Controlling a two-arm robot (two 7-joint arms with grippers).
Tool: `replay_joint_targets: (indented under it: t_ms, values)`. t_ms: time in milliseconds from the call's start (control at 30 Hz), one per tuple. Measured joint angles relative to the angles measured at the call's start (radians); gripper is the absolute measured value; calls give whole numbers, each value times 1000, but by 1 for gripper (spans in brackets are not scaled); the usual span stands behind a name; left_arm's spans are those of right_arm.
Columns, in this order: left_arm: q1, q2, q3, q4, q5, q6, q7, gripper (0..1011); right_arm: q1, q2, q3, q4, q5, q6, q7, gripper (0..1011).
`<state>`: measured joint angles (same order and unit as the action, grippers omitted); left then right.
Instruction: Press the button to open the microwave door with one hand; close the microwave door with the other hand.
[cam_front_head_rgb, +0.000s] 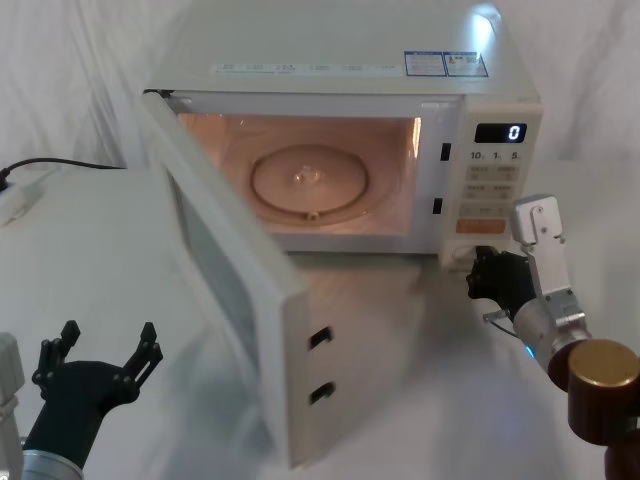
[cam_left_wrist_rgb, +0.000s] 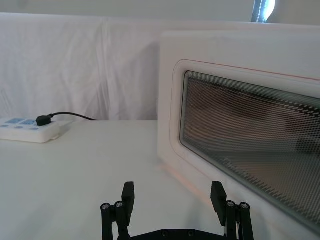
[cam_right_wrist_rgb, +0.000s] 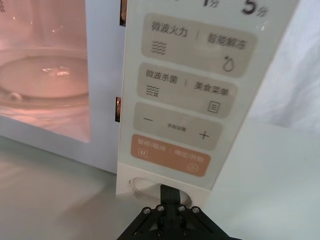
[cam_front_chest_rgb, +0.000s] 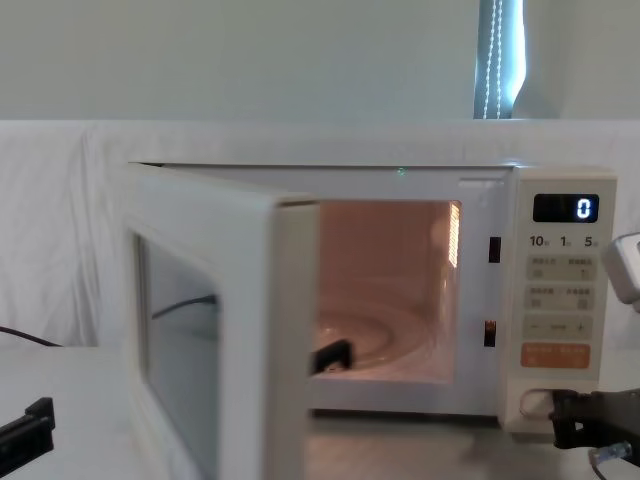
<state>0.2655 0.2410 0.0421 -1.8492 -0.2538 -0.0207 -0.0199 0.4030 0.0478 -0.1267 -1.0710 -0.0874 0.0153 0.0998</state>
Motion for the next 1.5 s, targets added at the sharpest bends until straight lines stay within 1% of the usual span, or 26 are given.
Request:
replay_joint_targets:
  t_ms: [100,133,233,267,333,433,600,700,800,867,1067,1133,1167,1233,1267,1333,1400,1433,1467,1500]
  values:
    - [0,0,0,0,0,0,0,1001,-22,3,6,-36,17,11,10,0]
    - [0,0,0,0,0,0,0,1001,-35,4,9,-57,25,16,14,0]
    - [0,0,0,0,0,0,0,1001,-54,6,12,-87,37,23,20,0]
    - [0,0,0,0,0,0,0,1001,-67,7,14,-107,46,29,25,0]
    - [0,0,0,0,0,0,0,1001,-79,7,15,-126,54,33,29,0]
    - [0,0,0,0,0,0,0,1001,-113,11,15,-178,71,48,40,0]
    - [0,0,0,0,0,0,0,1001,-156,16,12,-242,91,57,49,0]
    - [0,0,0,0,0,0,0,1001,-178,20,12,-274,103,57,54,0]
    - [0,0,0,0,0,0,0,1001,-212,27,15,-321,123,54,60,0]
    - [0,0,0,0,0,0,0,1001,-227,30,19,-338,132,48,61,0]
    - [0,0,0,0,0,0,0,1001,-275,49,40,-392,162,7,63,4]
    - [0,0,0,0,0,0,0,1001,-290,55,51,-406,168,-3,53,60]
    - [0,0,0,0,0,0,0,1001,-294,56,55,-411,170,-7,47,60]
    - [0,0,0,0,0,0,0,1001,-301,58,63,-418,173,-11,38,124]
    - [0,0,0,0,0,0,0,1001,-305,58,69,-421,175,-14,34,139]
    - [0,0,0,0,0,0,0,1001,-318,61,89,-429,183,-23,21,189]
    - [0,0,0,0,0,0,0,1001,-323,62,97,-432,185,-27,14,264]
    - [0,0,0,0,0,0,0,1001,-326,62,100,-434,186,-29,12,281]
    - [0,0,0,0,0,0,0,1001,-328,62,103,-435,187,-30,10,335]
    - [0,0,0,0,0,0,0,1001,-333,63,110,-437,188,-34,5,361]
